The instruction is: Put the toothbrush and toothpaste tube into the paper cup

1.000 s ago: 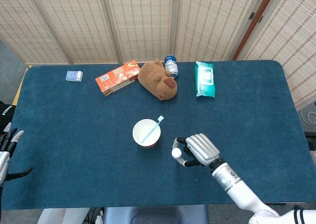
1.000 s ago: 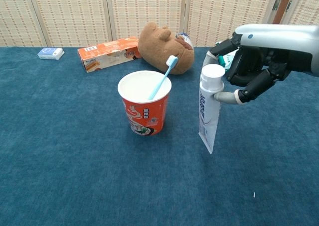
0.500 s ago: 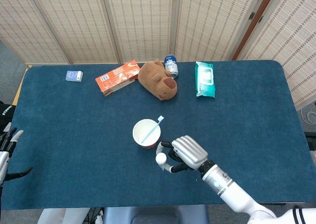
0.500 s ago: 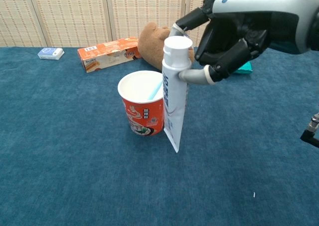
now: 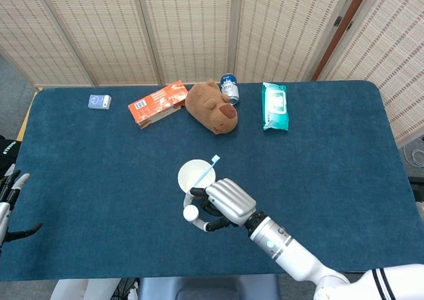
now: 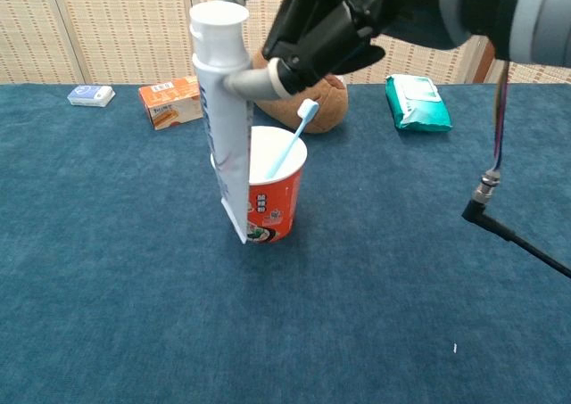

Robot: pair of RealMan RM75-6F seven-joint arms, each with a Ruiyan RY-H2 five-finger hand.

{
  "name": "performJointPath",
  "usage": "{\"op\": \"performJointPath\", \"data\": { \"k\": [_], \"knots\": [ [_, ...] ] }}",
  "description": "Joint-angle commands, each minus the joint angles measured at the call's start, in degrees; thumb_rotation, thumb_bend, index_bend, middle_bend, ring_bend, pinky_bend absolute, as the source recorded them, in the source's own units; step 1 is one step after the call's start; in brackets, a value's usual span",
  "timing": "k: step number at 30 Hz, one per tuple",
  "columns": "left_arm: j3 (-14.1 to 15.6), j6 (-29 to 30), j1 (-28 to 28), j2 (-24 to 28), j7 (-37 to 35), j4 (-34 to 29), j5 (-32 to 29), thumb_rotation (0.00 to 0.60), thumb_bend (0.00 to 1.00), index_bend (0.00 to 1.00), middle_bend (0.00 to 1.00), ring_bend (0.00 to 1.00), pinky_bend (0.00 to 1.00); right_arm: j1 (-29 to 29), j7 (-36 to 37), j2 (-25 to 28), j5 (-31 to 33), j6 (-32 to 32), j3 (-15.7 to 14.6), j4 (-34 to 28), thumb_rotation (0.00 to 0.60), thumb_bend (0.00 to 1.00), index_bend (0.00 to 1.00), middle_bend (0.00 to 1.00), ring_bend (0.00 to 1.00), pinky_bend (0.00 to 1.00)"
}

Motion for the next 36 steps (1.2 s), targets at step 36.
{"op": "performJointPath", "data": {
  "k": [36],
  "knots": [
    [0.16,-0.19,0.77,0.71,-3.30,2.02,-0.72,0.600,0.00,0.00,0.00,0.00,0.00,7.16,4.08,-8.40,8.68,3.10,6.08,15.86,0.600,0.44,0.69,1.00,1.00,1.00]
  ]
}}
